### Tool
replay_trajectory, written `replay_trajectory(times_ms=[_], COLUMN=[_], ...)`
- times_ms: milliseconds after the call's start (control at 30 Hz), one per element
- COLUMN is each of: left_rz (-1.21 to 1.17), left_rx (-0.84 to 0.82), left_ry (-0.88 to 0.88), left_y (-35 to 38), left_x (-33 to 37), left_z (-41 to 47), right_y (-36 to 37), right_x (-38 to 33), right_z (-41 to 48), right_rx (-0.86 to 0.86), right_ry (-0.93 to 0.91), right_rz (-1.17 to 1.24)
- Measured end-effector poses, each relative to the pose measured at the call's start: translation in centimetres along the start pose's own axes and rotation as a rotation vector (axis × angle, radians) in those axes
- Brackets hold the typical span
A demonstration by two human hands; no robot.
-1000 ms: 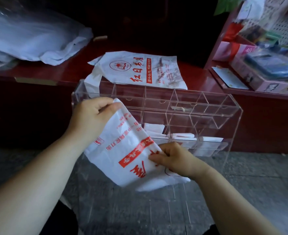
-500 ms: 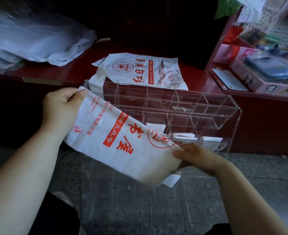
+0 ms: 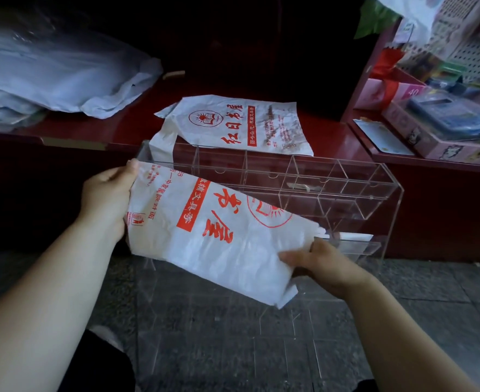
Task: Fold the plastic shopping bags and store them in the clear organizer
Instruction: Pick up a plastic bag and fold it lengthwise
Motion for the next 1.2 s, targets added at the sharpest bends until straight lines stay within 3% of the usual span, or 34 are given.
replay_trajectory(times_ms=[100, 167, 267, 433, 600, 833, 1100, 1200], left_rz=[0.028, 0.043, -0.046, 0.080, 0.269, 0.139, 0.116, -0.001], left_rx=[0.012, -0.038, -0.326, -0.655, -0.611, -0.543, -0.732, -0.746], left_ry=[-0.046, -0.201, -0.443, -0.446, -0.385, -0.360, -0.322, -0.299], left_y=[-0.3, 0.0, 0.7, 0.6, 0.5, 0.4, -0.1, -0.3], left_x=[0.3, 0.2, 0.3, 0.1, -1.0, -0.6, -0.3, -0.1], left_z=[-0.2, -0.7, -1.9, -3.4, -3.3, -2.2, -2.5, -2.4], right_y=[-1.1, -1.8, -2.5, -3.8, -4.0, -4.4, -5.0, -5.1], right_x=[-0.7, -1.1, -1.7, -2.1, -2.3, -2.3, -3.1, -3.1], right_z=[0.1, -0.1, -0.6, -0.9, -1.3, -1.6, -2.3, -2.4], right_rx=[0.103, 0.189, 0.248, 0.338, 0.317, 0.274, 0.324, 0.272], right_ry=[-0.041, -0.080, -0.117, -0.136, -0.133, -0.089, -0.113, -0.150], right_rz=[0.100, 0.175, 0.224, 0.265, 0.241, 0.193, 0.215, 0.311])
Point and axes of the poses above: each hand's wrist, its own z-axis towards the middle knuckle, its own y-axis out of the palm, x = y × z, the point moved 3 cm from there along z, towards the middle knuckle, and after that the axes turned 3 degrees about -x, right-handed, at the moved point
